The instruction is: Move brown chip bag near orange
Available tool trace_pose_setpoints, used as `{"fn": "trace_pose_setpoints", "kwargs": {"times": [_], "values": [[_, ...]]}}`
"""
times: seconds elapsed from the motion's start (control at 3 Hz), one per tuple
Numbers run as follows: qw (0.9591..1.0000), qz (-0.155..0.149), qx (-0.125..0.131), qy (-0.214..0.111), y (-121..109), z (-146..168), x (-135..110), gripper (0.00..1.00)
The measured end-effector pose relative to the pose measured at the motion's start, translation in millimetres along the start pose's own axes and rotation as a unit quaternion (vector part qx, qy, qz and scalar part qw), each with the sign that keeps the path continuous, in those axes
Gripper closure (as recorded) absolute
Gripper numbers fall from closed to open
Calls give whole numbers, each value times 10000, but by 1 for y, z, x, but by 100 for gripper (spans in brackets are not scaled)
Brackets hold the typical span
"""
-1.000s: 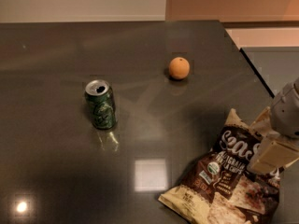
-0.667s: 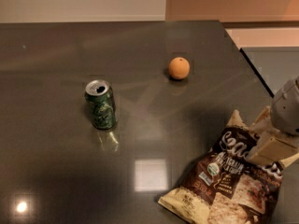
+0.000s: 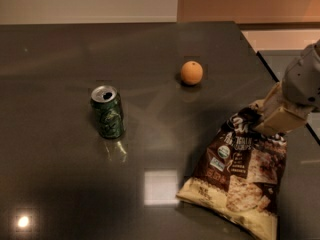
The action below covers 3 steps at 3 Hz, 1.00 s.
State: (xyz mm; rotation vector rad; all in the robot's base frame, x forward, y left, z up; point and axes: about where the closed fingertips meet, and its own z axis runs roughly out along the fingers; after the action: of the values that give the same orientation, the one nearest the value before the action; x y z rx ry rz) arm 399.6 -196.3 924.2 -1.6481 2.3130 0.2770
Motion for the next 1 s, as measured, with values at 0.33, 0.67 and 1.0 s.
{"fn": "trace_pose_setpoints", "kwargs": {"times": [0.33,0.67,1.0], "values": [[9996,-12,187,-213,-33,-12,-30,100],[9988,-4,355,-323,-69,-18,-54,100],[9983,-33,531,-246,-104,-18,-68,100]]}}
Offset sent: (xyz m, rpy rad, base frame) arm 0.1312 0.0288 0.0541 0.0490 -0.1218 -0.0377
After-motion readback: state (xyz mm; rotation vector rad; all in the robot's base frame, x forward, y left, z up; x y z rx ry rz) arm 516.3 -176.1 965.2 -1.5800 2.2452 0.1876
